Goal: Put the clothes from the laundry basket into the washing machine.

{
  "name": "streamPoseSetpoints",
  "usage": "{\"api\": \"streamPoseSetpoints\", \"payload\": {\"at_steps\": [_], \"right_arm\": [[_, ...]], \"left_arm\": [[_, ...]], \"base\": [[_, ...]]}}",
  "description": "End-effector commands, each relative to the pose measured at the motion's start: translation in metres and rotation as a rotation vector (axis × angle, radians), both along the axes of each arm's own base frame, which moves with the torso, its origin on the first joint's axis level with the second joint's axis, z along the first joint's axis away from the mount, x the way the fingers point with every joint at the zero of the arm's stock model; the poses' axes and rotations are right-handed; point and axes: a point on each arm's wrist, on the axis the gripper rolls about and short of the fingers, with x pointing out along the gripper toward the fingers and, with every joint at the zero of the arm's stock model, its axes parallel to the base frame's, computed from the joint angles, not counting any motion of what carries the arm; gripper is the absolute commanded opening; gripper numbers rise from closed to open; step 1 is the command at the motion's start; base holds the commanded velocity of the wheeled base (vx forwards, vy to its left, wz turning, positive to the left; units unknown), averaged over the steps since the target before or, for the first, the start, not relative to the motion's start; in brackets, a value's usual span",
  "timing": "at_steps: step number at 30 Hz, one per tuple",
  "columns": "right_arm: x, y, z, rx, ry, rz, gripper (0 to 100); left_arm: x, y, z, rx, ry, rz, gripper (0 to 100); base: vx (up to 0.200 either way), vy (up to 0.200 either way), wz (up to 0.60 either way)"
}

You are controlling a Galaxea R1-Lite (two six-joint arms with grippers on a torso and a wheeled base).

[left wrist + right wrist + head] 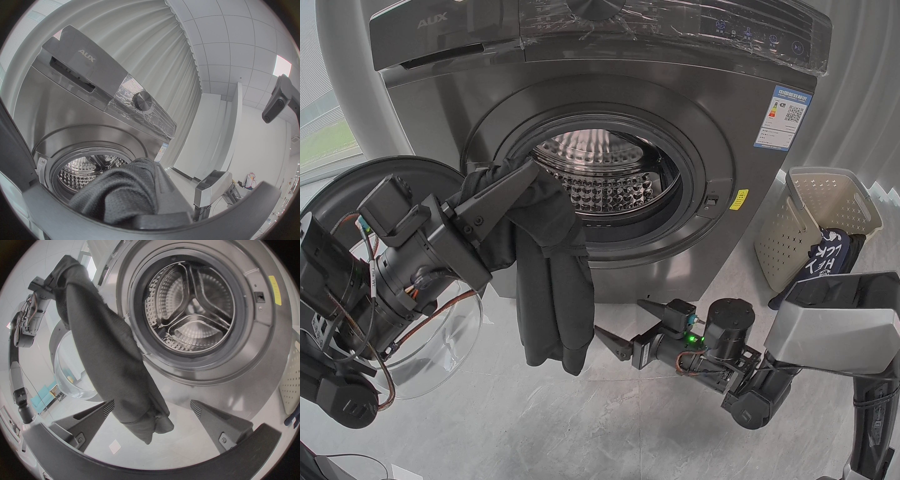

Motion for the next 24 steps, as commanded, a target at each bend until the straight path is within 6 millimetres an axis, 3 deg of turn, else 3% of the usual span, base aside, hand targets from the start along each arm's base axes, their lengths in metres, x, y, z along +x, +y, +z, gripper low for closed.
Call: {"api": "streamPoseSetpoints", "payload": {"at_steps": [1,6,13,17,24], "right_arm": [[0.007,-0.018,0.017,0.02,-0.032,-0.045,100],[0.021,-0.026,0.032,0.051,-0.081,-0.084,100],[0.03,-0.013,0.038,0.081,-0.118,-0.073,100],[0.012,0.006,0.014,0.045,-0.063,-0.002,100],[-0.012,0.019,0.007,0.019,-0.022,0.067,100]], "left_arm": [[0.001,0.0,-0.001,0.001,0.004,0.001,0],[0.002,-0.001,-0.003,0.005,0.008,0.001,0],[0.002,-0.001,-0.003,0.006,0.012,0.0,0],[0.002,-0.001,-0.003,0.006,0.012,0.001,0],[0.002,-0.001,-0.003,0.005,0.01,0.003,0]], "base": [[0.0,0.0,0.0],[0.0,0.0,0.0],[0.0,0.0,0.0],[0.0,0.0,0.0],[0.0,0.0,0.0]]}}
